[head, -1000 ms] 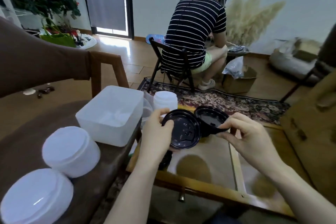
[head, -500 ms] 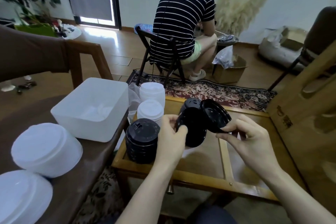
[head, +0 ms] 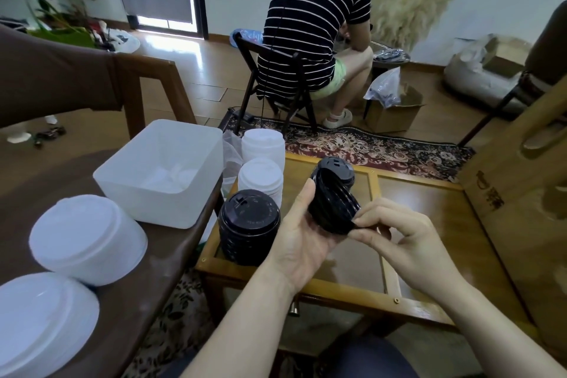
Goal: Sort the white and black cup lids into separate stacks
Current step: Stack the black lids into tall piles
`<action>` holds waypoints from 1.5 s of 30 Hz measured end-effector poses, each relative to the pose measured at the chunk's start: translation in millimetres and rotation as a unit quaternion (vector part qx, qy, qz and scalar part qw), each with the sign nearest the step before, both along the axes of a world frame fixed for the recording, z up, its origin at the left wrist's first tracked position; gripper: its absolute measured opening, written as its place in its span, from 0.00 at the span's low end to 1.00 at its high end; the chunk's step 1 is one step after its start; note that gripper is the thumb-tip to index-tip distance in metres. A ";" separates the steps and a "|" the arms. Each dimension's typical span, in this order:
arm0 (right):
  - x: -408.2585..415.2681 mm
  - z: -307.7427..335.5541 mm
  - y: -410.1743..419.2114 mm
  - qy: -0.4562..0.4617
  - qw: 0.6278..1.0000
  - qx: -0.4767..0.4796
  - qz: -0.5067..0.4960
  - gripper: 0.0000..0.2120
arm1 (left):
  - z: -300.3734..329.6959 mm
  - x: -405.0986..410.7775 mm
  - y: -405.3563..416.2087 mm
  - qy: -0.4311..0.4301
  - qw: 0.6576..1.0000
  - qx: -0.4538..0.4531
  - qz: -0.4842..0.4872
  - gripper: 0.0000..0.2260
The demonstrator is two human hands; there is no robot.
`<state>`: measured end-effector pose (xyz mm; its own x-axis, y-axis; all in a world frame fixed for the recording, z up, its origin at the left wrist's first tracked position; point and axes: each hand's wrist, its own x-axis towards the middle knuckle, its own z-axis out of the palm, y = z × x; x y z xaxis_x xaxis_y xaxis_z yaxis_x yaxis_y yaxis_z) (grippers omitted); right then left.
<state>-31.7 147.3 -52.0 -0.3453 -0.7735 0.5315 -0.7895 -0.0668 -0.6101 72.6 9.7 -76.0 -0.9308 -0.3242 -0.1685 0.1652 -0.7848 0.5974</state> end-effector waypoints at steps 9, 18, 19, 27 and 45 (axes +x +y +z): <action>11.9 -6.6 5.4 0.007 0.999 0.054 -0.004 0.04 | -7.0 4.2 -2.5 0.020 0.999 -0.027 -0.029 0.16; 16.1 13.1 9.3 -0.293 0.949 -0.003 -0.114 0.11 | 1.4 16.0 0.8 -0.065 0.944 -0.310 0.093 0.39; 13.9 11.2 9.9 -0.330 0.937 0.016 -0.110 0.11 | 1.9 17.5 2.2 -0.072 0.911 -0.391 0.109 0.42; 15.7 -1.5 7.1 -0.418 0.904 0.087 -0.002 0.14 | -4.4 15.8 2.0 -0.091 0.789 -0.606 0.048 0.52; 31.6 -1.0 -4.2 -0.529 0.846 0.068 -0.024 0.24 | -3.0 28.2 9.1 -0.110 0.555 -0.817 0.112 0.48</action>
<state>0.0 143.1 -53.0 -0.6049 -0.7741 -0.1868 0.2033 0.0766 -0.9761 100.8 18.9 -79.1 -0.8514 -0.3146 0.4197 -0.0681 0.8596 0.5063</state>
